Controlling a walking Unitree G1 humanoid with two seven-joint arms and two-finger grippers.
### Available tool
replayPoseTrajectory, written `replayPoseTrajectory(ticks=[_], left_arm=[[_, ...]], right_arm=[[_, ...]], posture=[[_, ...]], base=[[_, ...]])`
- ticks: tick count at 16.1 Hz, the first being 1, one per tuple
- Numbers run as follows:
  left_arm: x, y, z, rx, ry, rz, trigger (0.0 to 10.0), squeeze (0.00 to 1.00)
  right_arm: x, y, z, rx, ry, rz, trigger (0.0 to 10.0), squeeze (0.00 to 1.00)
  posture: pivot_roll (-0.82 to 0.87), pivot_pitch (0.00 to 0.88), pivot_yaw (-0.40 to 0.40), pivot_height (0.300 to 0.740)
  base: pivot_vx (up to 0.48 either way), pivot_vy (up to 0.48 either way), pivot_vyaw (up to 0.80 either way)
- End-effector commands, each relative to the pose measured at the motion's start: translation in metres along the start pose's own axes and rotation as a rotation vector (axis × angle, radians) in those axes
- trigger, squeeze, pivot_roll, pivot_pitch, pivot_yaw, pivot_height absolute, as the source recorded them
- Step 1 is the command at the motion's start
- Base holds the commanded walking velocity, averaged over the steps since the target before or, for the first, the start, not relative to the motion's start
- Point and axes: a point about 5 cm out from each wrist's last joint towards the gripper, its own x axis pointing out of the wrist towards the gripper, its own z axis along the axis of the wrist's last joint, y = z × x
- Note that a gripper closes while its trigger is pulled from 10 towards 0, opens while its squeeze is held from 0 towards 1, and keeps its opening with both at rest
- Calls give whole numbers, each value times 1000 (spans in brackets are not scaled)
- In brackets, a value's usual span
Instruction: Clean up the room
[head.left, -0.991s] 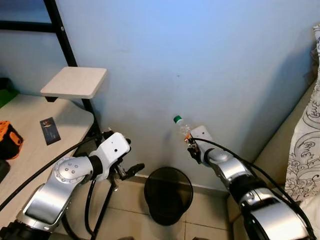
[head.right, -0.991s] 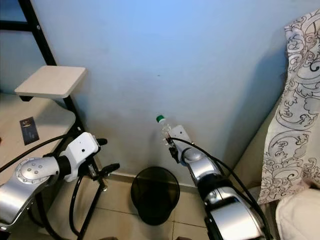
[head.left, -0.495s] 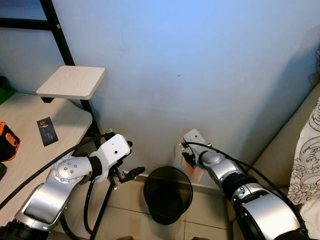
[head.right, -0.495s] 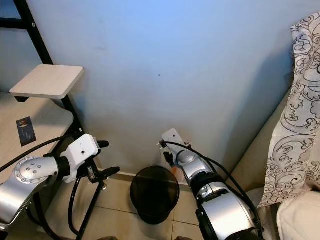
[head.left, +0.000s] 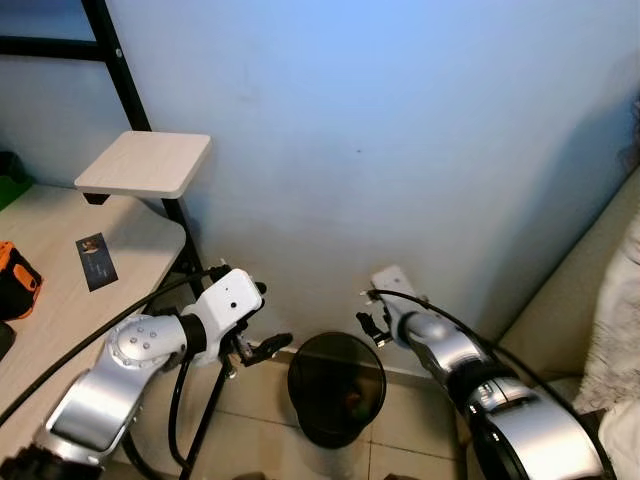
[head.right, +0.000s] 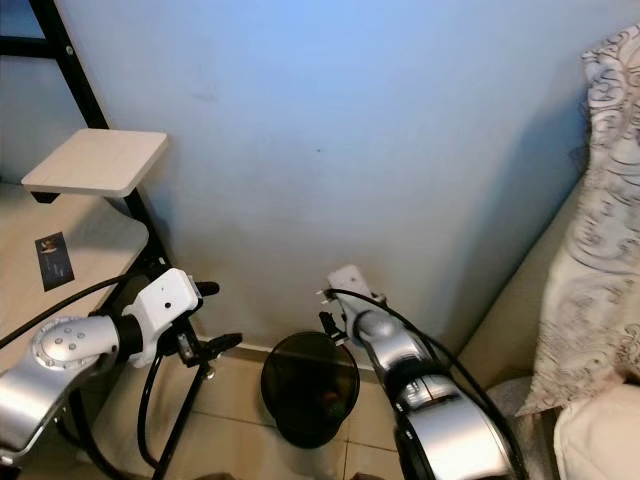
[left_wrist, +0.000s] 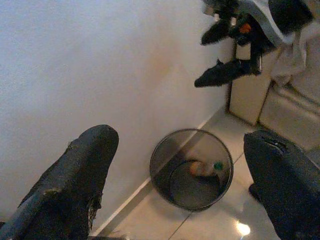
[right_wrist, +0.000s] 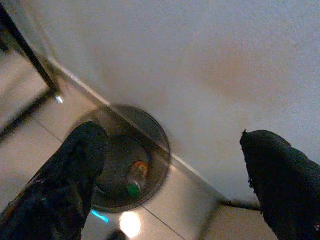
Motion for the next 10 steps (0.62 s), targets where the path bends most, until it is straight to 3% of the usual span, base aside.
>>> replayPoseTrajectory(ticks=[1, 2, 4, 5, 9, 10], left_arm=[[-1, 1, 1, -58, -17, 88, 10000, 0], [-1, 1, 1, -72, -16, 108, 10000, 0], [1, 4, -2, -98, -28, 269, 10000, 0], [1, 3, -3, -103, -34, 297, 10000, 0], [-5, -9, -16, -366, -30, 512, 10000, 0], [-6, -9, -16, -371, -35, 540, 10000, 0]], right_arm=[[-7, -9, 13, 93, -152, 3, 10000, 1000], [-10, -10, 14, 108, -178, 3, 10000, 1000], [-35, -17, 24, 221, -356, -36, 10000, 1000], [-41, -18, 25, 242, -386, -45, 10000, 1000], [-93, -22, 23, 346, -541, -123, 10000, 1000], [-101, -21, 22, 357, -556, -127, 10000, 1000]], posture=[[35, 0, 12, 740], [31, 0, 16, 740], [16, 0, 28, 740], [8, 0, 36, 740], [-11, 0, 44, 740], [-10, 0, 39, 740]], base=[[0, 0, 0], [0, 0, 0], [0, 0, -800], [0, 0, -800], [0, 0, -800], [0, 0, -800]])
